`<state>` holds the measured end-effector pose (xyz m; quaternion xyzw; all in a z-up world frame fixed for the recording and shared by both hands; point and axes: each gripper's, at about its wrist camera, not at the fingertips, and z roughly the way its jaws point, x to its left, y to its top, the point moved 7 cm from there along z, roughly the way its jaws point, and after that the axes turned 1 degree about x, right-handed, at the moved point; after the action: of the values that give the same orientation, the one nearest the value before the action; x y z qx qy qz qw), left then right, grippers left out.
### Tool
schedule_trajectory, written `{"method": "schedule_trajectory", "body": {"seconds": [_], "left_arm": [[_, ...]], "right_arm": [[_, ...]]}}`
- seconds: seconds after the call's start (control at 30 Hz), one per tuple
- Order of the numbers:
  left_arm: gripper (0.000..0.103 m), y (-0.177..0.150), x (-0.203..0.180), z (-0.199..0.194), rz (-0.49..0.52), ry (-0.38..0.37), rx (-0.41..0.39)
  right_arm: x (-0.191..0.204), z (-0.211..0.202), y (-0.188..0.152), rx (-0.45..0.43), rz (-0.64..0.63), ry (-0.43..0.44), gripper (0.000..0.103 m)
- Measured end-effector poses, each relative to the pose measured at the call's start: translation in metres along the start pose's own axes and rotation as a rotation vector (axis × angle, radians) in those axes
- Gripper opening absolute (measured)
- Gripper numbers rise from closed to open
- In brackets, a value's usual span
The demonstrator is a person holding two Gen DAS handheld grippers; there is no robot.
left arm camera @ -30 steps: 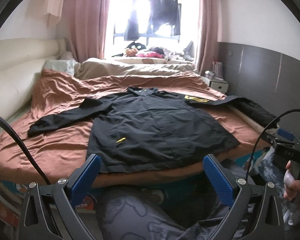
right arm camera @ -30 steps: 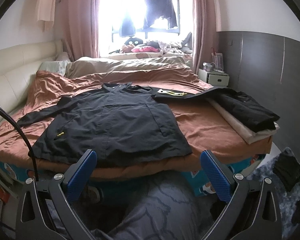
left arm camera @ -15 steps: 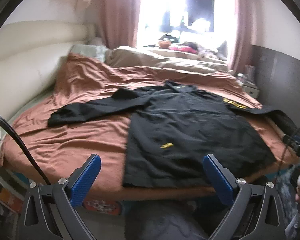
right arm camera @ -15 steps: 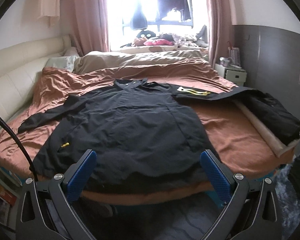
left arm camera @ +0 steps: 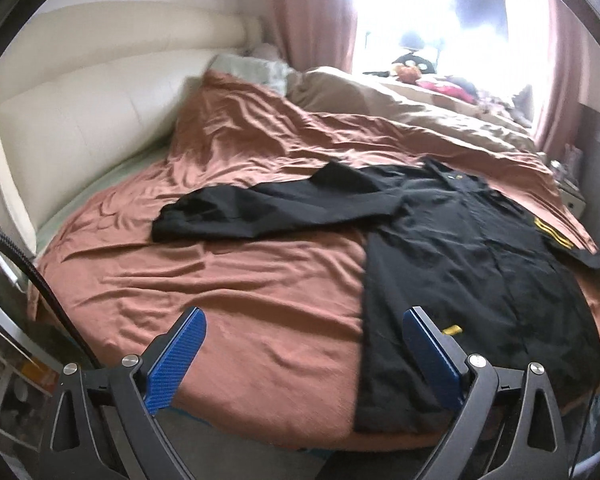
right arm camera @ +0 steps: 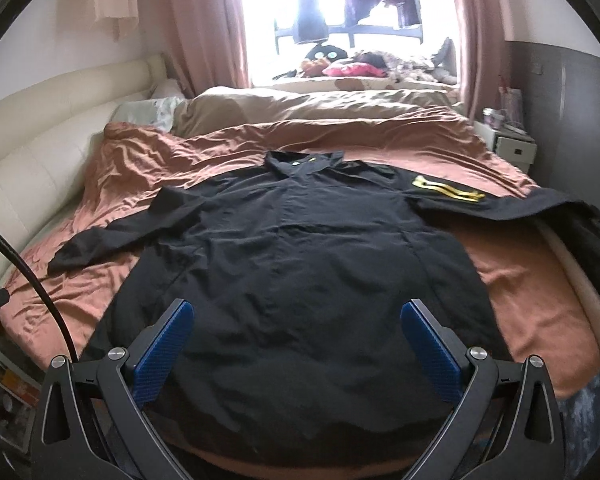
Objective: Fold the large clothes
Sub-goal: 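Move the left tool to the jacket sleeve and close on its cuff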
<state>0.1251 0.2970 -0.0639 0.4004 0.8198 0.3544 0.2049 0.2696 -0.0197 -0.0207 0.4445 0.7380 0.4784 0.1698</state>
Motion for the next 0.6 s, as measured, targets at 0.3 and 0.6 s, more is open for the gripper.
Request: {"method": "schedule_trajectory", "body": {"seconds": [0.3, 0.6], "left_arm": [[0.100, 0.032, 0.034, 0.037, -0.049, 0.021, -0.008], [0.091, 0.054, 0.094, 0.103, -0.146, 0.048, 0.035]], "right_arm": [[0.008, 0.056, 0.045, 0.051, 0.047, 0.217, 0.103], [0.019, 0.119, 0.076, 0.080, -0.031, 0.224, 0.103]]}}
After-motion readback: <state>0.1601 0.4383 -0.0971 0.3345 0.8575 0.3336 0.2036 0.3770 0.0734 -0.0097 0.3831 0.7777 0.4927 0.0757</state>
